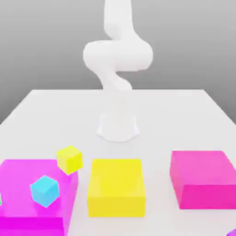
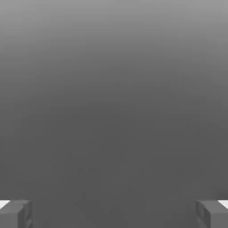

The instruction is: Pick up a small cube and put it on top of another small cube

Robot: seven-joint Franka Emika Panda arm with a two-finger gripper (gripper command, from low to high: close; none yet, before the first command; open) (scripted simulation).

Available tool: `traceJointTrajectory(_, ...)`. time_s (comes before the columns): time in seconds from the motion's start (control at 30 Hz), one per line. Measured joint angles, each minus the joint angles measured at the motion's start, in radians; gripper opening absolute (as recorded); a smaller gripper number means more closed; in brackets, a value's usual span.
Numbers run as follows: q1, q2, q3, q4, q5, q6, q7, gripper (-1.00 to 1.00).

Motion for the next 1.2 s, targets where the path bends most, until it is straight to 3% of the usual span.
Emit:
traceJointTrajectory(0.57,0.069,0.622,0.167,0.144,-0.103,0.093,0.055,0.00)
traceJointTrajectory(1.2,0.252,1.310,0.201,0.303,-0.222,0.242,0.120,0.00)
